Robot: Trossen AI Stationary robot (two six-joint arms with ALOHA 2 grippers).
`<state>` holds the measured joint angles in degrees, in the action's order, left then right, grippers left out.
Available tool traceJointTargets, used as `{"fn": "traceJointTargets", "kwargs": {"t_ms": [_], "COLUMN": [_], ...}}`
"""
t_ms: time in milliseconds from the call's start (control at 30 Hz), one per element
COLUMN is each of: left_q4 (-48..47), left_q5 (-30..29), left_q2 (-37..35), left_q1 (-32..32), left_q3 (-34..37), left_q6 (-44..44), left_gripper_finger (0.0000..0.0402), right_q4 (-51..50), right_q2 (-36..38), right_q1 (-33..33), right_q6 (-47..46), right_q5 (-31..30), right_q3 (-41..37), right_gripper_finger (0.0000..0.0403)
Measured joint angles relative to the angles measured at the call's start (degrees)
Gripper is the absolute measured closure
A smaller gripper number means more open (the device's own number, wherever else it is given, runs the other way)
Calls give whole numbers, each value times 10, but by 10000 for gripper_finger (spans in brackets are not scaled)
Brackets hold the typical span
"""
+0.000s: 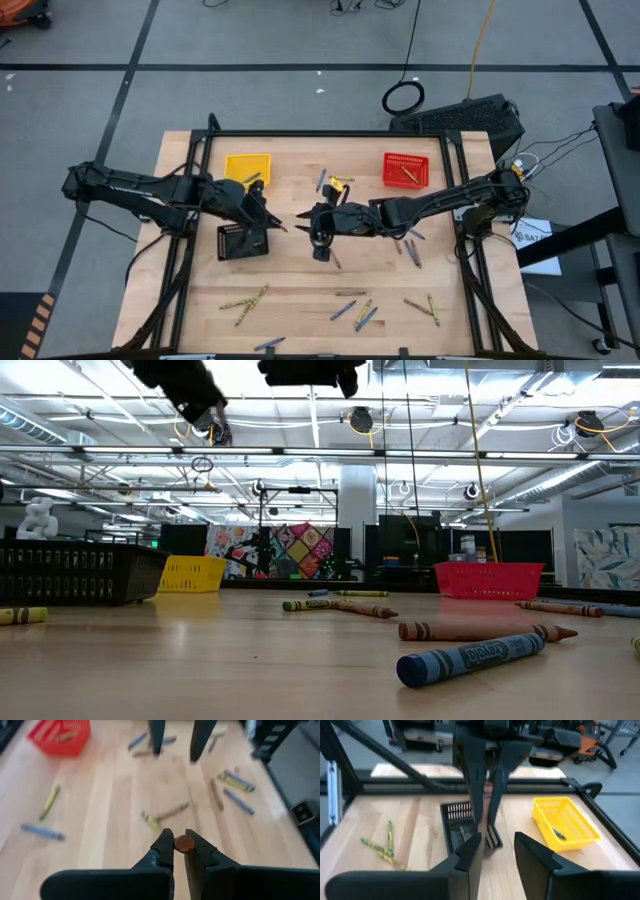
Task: Sort crayons
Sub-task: Put the brown crayon into the black bin
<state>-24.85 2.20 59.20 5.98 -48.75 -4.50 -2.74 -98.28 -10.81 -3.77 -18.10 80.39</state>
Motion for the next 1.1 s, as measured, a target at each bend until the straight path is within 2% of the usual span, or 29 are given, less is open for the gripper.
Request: {"fn": "traceJointTargets", "kwargs": {"t_ms": [267,500,600,833,1100], "left_q4": [-126,-250,-291,-335,-362], "left_q5": [-11,-38,-38,-37,7], "left_q2": [0,0,-2,-34,-62], "left_q1": [0,0,0,0,0], "left_q3": [0,0,0,0,0], "left_q6": [-25,-27,-37,-73,-85], "left_gripper_finger": [388,388,388,388,388], "right_q4": [-55,-129,-154,-193,-212], "right_q2": [0,0,0,0,0], "right_q1": [18,57,80,144,213], "right_q6": [0,-1,-6,-5,9], "right_q5": [-3,-119,-150,-156,-150], "right_q3": [0,0,0,0,0], "right_gripper_finger": [301,300,300,300,300]}}
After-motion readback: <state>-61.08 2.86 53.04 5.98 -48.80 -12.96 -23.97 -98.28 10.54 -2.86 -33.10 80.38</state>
